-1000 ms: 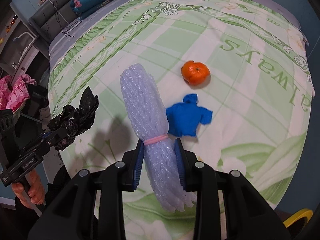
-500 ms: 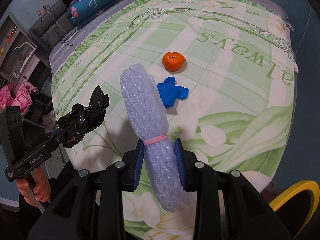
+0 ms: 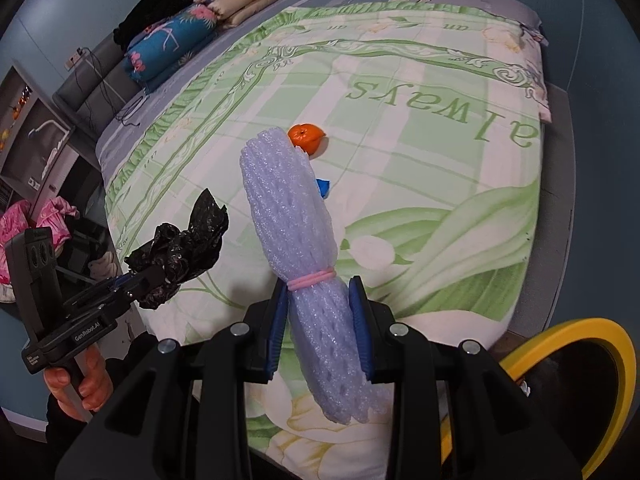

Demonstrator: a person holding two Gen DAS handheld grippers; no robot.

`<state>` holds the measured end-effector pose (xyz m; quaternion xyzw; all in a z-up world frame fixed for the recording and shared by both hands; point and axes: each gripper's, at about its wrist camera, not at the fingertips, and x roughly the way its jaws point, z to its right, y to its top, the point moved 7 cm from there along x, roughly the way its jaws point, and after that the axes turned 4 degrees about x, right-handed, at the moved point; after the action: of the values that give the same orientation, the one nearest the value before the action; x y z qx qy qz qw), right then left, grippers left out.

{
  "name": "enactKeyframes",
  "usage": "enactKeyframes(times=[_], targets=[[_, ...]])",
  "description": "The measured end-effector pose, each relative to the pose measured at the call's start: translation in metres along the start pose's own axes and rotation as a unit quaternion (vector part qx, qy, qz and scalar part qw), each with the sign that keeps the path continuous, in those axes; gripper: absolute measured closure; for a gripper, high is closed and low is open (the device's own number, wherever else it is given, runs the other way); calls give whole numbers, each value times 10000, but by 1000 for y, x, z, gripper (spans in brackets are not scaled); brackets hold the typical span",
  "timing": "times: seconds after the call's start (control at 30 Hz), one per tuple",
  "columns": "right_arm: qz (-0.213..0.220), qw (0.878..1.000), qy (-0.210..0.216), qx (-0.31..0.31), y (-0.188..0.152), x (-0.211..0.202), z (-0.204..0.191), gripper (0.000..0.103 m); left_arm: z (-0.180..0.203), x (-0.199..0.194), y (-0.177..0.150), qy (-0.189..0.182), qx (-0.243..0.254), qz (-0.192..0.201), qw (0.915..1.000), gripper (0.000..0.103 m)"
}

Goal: Collect trash
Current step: 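Carry the black bag and white foam net over the yellow-rimmed bin with both tools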

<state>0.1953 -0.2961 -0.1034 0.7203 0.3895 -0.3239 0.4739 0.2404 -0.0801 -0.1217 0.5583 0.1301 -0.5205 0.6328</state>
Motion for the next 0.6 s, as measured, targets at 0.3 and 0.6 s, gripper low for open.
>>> enactKeyframes(times=[0.3, 0.6], targets=[[306, 9987, -103, 391, -10, -38, 44, 74, 54, 10, -1, -245, 425, -91, 9988, 76], [533, 9940, -260, 921, -28, -71, 96, 74, 110, 22, -11, -589, 897, -286, 9938, 76]])
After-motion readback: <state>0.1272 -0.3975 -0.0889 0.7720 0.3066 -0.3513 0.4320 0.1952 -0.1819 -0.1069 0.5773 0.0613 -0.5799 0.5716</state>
